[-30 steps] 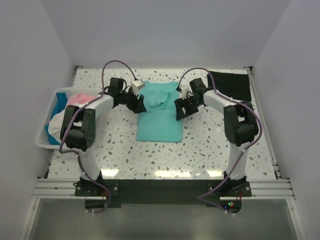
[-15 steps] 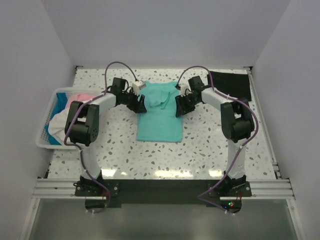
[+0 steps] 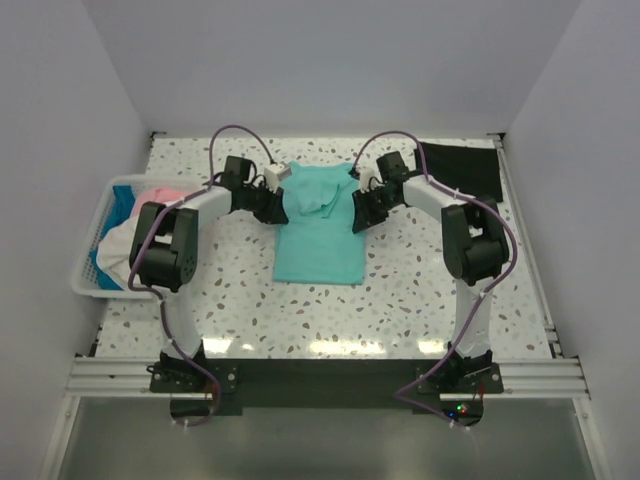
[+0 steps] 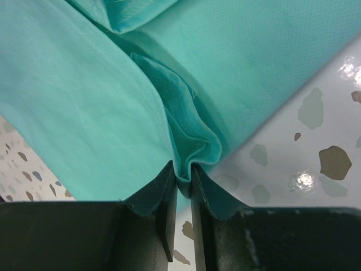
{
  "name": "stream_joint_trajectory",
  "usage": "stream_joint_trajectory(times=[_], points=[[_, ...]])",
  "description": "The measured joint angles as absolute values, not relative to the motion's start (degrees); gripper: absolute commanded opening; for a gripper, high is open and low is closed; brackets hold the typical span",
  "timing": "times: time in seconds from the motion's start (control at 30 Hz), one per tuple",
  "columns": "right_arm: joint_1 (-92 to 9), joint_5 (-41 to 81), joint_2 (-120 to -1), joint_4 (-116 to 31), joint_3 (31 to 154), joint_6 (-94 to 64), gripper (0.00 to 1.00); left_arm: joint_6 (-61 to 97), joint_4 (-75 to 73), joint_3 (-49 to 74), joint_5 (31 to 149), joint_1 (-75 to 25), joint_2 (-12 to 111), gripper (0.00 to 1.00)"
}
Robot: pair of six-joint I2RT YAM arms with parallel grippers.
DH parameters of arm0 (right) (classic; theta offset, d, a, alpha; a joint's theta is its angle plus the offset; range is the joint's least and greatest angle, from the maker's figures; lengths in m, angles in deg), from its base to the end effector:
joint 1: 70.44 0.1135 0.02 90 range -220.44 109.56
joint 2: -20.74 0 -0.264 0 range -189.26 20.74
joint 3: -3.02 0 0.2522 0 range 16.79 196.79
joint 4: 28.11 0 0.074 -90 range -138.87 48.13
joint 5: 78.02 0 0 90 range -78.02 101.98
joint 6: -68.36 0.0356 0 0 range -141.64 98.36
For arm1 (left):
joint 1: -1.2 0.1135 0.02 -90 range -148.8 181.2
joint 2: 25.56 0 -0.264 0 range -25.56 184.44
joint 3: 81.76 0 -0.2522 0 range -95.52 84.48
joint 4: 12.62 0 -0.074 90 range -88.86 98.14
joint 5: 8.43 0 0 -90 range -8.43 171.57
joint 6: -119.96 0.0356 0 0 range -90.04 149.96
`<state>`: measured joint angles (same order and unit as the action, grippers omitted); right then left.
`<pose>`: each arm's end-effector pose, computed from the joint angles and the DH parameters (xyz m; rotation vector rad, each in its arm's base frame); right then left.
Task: Fold and stack the t-shirts
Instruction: Fold the tshirt
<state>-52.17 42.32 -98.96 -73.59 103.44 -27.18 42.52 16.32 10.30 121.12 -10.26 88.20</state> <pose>0.4060 0.1530 0.1648 -0.7066 2.5691 0.7827 0.3992 -0.1041 0.1624 0.7659 2.2858 -0.8538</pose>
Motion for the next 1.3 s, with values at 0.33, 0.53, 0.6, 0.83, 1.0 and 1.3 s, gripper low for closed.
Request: stream_joint_trajectory(times=[0.33,0.53,0.6,0.83,1.0,1.3], points=[[-50.58,45.6,-97.8,-73.55,103.44,-29.82,0.0,42.02,15.9,12.77,122.67,-9.58,84.59,0.0],[-50.25,47.13,-96.81,-73.51,103.44,-30.81,0.0,41.49,15.84,13.17,122.98,-9.17,81.95,0.0],[-50.25,47.64,-96.7,-73.53,103.44,-31.11,0.0,41.56,15.93,13.17,122.91,-8.99,81.73,0.0],[-50.25,47.64,-96.77,-73.35,103.44,-32.45,0.0,42.61,16.69,13.17,121.82,-8.45,81.84,0.0],[-50.25,47.46,-98.21,-72.24,104.22,-32.86,0.0,42.83,16.34,13.17,120.22,-8.21,83.3,0.0],[-50.25,45.89,-102.26,-70.29,104.95,-33.21,0.0,42.89,15.71,13.12,117.25,-7.88,87.74,0.2]])
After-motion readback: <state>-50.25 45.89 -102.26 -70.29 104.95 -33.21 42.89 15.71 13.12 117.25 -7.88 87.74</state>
